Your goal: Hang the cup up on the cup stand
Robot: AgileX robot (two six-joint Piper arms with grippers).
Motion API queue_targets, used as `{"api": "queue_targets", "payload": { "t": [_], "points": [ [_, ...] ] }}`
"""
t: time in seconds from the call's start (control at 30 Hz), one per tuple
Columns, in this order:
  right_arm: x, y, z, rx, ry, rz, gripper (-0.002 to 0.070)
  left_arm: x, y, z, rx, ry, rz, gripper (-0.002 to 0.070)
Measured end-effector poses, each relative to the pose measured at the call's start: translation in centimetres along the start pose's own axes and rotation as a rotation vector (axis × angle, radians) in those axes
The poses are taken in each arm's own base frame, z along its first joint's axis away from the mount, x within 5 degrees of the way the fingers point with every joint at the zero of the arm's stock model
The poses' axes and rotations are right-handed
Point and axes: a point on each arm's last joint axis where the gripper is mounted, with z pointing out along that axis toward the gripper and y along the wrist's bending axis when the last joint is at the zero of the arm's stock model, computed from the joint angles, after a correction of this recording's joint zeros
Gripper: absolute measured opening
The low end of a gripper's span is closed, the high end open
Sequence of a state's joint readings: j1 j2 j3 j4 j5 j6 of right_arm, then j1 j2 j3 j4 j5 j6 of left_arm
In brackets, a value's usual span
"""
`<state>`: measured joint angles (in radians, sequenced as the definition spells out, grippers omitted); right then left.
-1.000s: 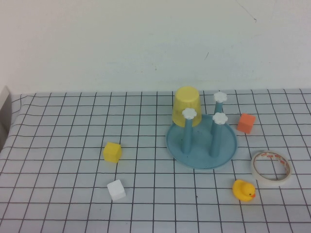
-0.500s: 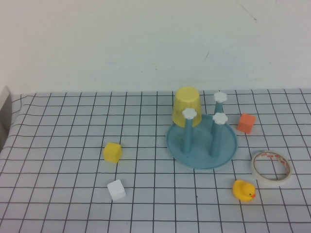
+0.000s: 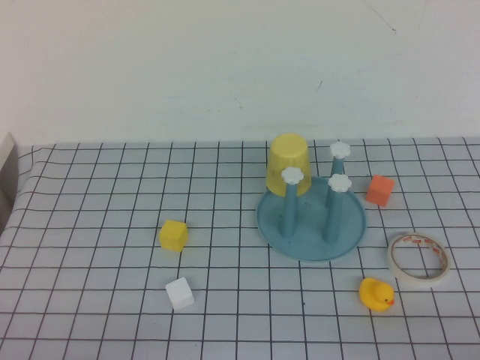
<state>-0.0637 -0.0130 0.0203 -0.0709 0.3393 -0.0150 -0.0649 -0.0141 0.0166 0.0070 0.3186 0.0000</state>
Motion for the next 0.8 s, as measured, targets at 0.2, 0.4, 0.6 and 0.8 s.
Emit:
{"api": "queue_targets", "payload": {
  "t": [0.2, 0.4, 0.6, 0.8],
  "points": [
    [0.0, 0.0, 0.0, 0.0, 0.0, 0.0, -0.0001, 0.0, 0.0, 0.0, 0.0, 0.0, 0.0, -0.0001],
    [0.0, 0.0, 0.0, 0.0, 0.0, 0.0, -0.0001, 0.0, 0.0, 0.0, 0.0, 0.0, 0.0, -0.0001],
    [0.02, 0.0, 0.0, 0.0, 0.002, 0.004, -0.0001, 0.0, 0.0, 0.0, 0.0, 0.0, 0.0, -0.0001],
    [0.01, 0.0, -0.01, 0.0, 0.003, 0.015, -0.0001, 0.0, 0.0, 0.0, 0.0, 0.0, 0.0, -0.0001]
  ]
}}
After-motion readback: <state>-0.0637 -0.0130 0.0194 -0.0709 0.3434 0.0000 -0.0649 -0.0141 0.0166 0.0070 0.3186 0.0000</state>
